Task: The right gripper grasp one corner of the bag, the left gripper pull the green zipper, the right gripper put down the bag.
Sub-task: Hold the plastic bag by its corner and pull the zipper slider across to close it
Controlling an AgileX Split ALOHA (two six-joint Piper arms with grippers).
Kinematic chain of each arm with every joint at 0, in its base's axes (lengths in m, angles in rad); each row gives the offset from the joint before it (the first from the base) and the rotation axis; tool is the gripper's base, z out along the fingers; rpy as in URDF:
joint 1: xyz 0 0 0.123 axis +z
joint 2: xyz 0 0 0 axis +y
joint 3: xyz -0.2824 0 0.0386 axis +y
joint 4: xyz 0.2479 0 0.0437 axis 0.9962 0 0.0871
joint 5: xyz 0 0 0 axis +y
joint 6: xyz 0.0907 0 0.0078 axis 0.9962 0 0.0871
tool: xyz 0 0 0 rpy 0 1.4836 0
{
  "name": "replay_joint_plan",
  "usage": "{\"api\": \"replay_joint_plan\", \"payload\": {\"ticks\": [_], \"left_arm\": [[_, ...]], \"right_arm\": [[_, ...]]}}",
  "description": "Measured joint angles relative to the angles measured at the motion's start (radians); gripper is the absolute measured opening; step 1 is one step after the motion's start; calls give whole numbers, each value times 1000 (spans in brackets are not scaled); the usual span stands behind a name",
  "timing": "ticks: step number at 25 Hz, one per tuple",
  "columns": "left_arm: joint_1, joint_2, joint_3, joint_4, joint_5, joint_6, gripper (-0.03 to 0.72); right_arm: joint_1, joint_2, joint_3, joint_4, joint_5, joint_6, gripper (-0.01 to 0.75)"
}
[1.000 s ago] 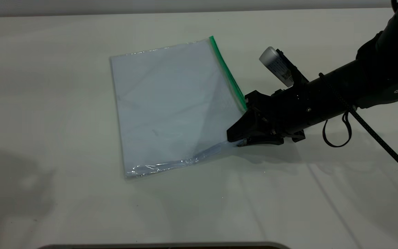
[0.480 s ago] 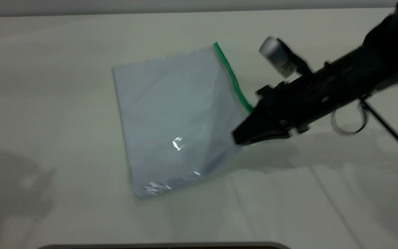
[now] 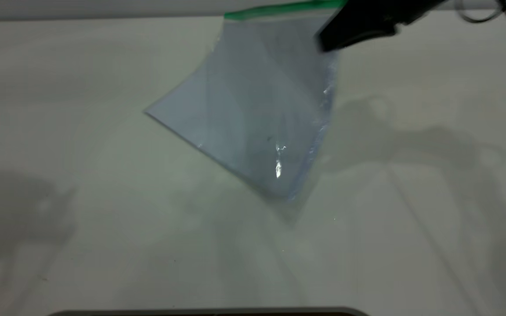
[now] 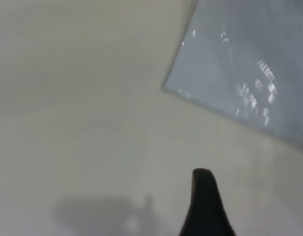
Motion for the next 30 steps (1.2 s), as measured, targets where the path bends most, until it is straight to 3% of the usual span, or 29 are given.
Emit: {"api": "replay_joint_plan", "payload": {"ticks": [5,17,23,30], "left_arm": [[-49,204,-178,-86,38,152,586],[-230,742,-579,-304,262,639,586],[-303,949,-781,-385,380,741,586],[-380,1085,-922,-390,402,792,586]], "right_arm": [[90,0,0,-55,47,3,33],[78,0,0,-96,-40,-18,33],[75,0,0,-97,-18,-20,33],[75,0,0,-97,-5,-20,33]]}}
